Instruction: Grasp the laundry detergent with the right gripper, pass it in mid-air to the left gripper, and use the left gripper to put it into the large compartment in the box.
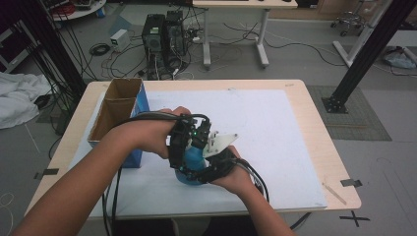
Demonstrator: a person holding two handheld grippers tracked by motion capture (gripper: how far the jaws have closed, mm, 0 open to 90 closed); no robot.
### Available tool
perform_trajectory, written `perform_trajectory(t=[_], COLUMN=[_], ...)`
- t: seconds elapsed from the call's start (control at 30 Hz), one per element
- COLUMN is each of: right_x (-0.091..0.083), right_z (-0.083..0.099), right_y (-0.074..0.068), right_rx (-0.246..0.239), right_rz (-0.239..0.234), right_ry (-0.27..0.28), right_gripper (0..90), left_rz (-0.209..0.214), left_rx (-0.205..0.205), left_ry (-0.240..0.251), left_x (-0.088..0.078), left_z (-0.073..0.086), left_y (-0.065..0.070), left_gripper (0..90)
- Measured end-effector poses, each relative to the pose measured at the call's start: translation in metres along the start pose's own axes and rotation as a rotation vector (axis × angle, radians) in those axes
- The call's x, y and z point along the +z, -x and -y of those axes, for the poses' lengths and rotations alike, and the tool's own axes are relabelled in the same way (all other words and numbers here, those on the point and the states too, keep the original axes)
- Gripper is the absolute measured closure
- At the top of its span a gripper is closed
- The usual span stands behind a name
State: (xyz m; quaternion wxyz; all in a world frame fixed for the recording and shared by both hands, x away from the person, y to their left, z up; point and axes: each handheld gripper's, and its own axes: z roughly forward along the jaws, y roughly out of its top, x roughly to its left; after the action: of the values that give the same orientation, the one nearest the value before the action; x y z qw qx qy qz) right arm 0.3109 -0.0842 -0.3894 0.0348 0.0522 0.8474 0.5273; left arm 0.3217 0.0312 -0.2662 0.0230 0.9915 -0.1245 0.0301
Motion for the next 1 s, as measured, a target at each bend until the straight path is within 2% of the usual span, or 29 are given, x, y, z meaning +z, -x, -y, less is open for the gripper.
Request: perform_trajectory(t=[0.97, 1.0], right_x=[0.003, 0.0031], right_z=[-0.0009, -0.0013], right_y=[-0.0002, -0.0012], right_rx=[0.003, 0.016], right_rz=[-0.006, -0.013], right_ry=[0.005, 0.008], right_gripper=[46.1, 46.1], left_rz=[0.005, 0.007], left_rx=[0.01, 0.009], left_ry=[-0.012, -0.013], left_x=[0.0001, 0.0004], left_z=[-0.0016, -0.0017], left_y=[0.0017, 0.0017], left_gripper=[32.8, 33.1])
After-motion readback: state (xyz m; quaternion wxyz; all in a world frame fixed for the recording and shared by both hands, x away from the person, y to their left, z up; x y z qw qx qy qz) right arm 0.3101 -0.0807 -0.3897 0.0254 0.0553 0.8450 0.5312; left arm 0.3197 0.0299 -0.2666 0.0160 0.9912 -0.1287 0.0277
